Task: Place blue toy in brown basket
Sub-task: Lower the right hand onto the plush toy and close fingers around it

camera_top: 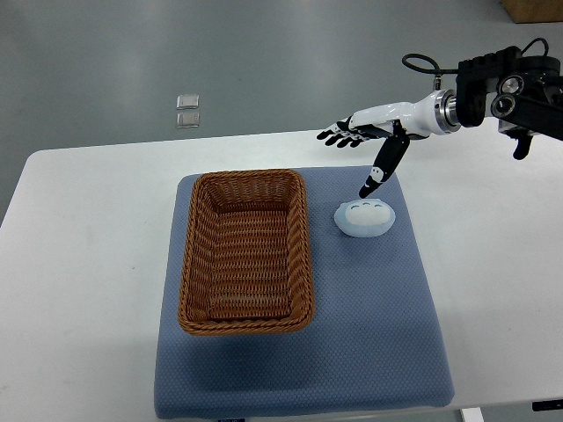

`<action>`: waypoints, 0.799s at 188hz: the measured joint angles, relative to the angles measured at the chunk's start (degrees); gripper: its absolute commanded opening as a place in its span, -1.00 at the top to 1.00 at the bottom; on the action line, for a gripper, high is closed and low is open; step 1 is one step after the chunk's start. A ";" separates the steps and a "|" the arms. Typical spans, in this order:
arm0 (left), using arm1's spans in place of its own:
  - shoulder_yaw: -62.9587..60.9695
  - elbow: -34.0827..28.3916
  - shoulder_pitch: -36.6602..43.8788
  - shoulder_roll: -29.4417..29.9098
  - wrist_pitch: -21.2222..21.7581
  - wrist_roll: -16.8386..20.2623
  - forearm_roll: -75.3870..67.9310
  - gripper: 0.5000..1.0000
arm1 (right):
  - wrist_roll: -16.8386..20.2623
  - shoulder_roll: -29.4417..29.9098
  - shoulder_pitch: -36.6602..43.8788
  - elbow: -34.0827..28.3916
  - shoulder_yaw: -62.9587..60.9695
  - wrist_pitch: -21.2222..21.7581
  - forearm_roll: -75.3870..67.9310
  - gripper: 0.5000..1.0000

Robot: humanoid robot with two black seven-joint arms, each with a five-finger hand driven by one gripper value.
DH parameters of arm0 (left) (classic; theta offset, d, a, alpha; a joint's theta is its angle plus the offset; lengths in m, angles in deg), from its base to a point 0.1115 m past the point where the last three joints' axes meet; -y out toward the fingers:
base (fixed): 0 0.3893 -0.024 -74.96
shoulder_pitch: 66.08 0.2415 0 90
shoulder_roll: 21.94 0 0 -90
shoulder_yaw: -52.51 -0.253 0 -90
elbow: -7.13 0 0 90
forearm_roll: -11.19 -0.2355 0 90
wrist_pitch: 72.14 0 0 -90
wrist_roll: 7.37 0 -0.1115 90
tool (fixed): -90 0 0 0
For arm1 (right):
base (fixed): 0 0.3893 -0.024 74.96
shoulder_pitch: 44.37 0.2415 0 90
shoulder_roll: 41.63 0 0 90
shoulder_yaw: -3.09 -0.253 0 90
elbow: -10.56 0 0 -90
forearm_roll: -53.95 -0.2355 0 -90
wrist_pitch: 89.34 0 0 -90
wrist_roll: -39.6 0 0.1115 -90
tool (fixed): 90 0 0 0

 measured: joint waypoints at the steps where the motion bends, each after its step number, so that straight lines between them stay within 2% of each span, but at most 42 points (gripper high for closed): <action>1: 0.00 0.00 0.00 0.00 0.00 0.00 0.00 -1.00 | 0.01 -0.01 0.02 -0.10 0.08 -0.01 0.03 -0.93; 42: 0.00 -0.02 0.00 0.00 0.00 0.00 0.00 -1.00 | 0.10 0.54 -0.47 -1.21 1.77 -1.51 1.82 -0.92; 111: 0.06 -0.67 0.00 0.00 0.03 0.00 0.00 -1.00 | -0.41 2.79 -7.42 0.52 3.62 -9.56 10.99 -0.78; 134: -0.01 -0.70 0.00 0.00 0.03 0.00 0.00 -1.00 | -0.42 3.50 -8.88 1.24 3.62 -11.09 12.03 -0.52; 150: -0.06 -0.70 0.00 0.00 0.03 0.00 0.00 -1.00 | -0.42 3.83 -9.84 1.66 3.64 -11.77 12.95 -0.21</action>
